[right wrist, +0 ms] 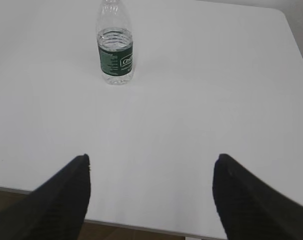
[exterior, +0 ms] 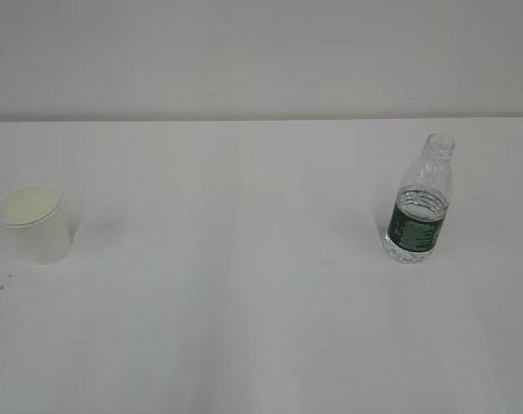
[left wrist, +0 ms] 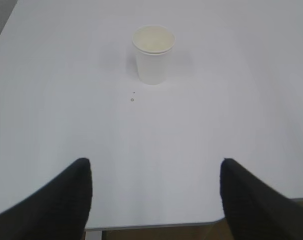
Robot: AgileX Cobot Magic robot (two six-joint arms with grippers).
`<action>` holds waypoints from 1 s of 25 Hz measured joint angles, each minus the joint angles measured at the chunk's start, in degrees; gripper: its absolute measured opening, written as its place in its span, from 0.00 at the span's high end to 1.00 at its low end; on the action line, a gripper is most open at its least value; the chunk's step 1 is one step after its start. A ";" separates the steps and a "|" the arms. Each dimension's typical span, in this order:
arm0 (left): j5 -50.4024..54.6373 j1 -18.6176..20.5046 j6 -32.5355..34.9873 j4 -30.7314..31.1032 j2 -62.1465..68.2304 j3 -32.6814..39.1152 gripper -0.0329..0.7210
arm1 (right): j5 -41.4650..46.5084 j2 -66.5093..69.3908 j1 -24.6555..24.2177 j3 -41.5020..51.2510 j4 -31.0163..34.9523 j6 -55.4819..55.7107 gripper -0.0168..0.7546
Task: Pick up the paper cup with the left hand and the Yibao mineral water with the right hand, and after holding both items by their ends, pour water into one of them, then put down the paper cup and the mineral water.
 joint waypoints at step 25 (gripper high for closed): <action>0.00 0.00 -0.10 0.00 0.00 0.00 0.18 | 0.00 0.00 0.00 0.00 0.00 0.00 0.24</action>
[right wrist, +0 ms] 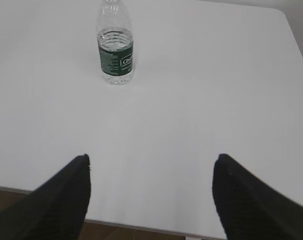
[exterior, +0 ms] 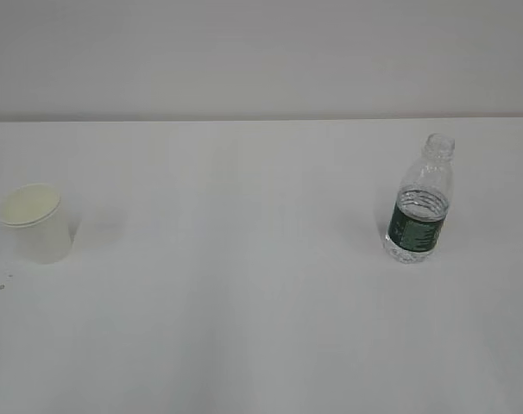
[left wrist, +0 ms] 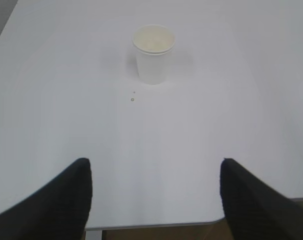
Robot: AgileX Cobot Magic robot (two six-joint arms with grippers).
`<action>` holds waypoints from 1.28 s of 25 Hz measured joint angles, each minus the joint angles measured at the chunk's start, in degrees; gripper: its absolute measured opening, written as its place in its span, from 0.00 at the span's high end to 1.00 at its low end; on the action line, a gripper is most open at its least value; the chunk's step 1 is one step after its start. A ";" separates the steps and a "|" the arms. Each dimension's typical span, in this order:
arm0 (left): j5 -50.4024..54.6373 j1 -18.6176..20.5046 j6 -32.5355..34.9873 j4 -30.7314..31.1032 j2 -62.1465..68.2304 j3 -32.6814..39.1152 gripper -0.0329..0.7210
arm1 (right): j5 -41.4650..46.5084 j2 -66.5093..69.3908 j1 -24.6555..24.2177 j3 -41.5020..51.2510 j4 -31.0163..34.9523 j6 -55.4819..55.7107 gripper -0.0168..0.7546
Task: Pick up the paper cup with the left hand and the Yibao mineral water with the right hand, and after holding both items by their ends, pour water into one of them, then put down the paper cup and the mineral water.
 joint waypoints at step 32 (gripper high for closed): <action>0.12 0.00 0.00 0.11 1.72 -0.52 0.25 | 0.34 3.53 0.00 -0.22 -0.24 0.70 0.24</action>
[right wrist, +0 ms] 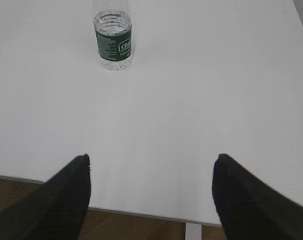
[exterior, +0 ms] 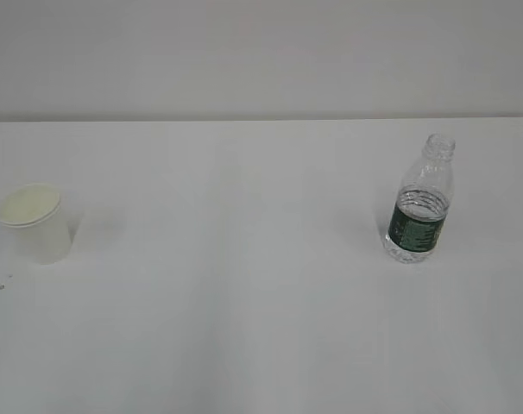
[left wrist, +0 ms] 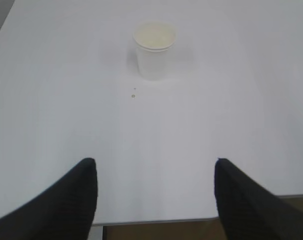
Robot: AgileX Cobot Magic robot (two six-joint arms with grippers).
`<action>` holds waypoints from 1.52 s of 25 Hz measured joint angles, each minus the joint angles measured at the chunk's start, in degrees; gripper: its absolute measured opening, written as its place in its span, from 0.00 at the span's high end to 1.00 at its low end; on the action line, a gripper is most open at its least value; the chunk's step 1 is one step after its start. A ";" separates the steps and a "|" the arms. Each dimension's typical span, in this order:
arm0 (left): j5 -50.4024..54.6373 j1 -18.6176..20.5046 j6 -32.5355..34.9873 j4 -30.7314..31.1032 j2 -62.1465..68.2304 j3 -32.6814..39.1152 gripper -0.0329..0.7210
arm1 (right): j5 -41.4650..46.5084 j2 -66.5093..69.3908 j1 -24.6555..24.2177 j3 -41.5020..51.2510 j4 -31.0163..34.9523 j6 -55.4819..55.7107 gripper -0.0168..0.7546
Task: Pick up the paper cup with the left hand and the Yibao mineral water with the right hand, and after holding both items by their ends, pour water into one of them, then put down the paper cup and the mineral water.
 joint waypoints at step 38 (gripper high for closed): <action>4.70 -0.39 0.00 -4.29 26.70 -5.47 0.25 | 4.94 20.07 0.00 -3.34 2.55 1.60 0.24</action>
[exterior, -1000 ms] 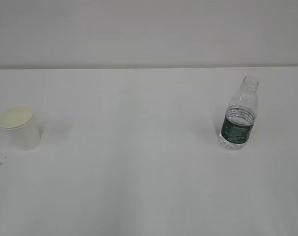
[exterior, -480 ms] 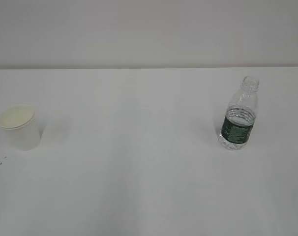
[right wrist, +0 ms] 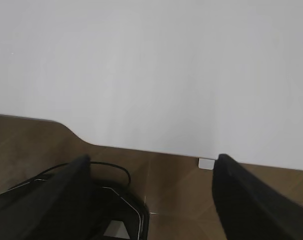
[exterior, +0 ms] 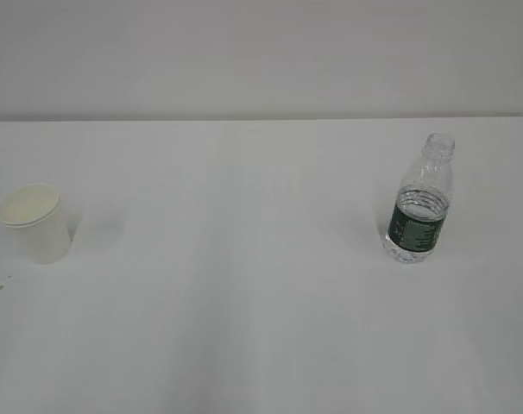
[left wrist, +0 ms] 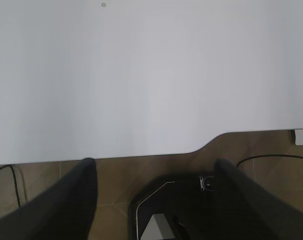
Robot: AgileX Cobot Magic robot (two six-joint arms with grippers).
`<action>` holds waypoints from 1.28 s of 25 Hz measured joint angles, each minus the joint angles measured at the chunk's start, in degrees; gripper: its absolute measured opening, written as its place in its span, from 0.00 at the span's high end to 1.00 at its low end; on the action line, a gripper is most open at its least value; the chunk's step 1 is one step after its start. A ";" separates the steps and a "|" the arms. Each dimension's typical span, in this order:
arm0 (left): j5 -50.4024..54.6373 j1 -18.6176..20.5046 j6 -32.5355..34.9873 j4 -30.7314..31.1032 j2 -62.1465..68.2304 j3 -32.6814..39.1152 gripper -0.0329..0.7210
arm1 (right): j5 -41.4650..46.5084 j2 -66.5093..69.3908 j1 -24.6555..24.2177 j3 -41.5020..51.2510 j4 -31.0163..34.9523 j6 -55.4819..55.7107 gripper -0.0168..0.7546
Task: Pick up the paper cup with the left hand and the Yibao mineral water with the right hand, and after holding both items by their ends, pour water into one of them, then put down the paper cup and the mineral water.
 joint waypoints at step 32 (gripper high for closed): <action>-6.56 -0.08 0.00 -1.26 13.47 -1.19 0.30 | -18.60 10.80 0.00 0.97 9.44 -8.26 0.24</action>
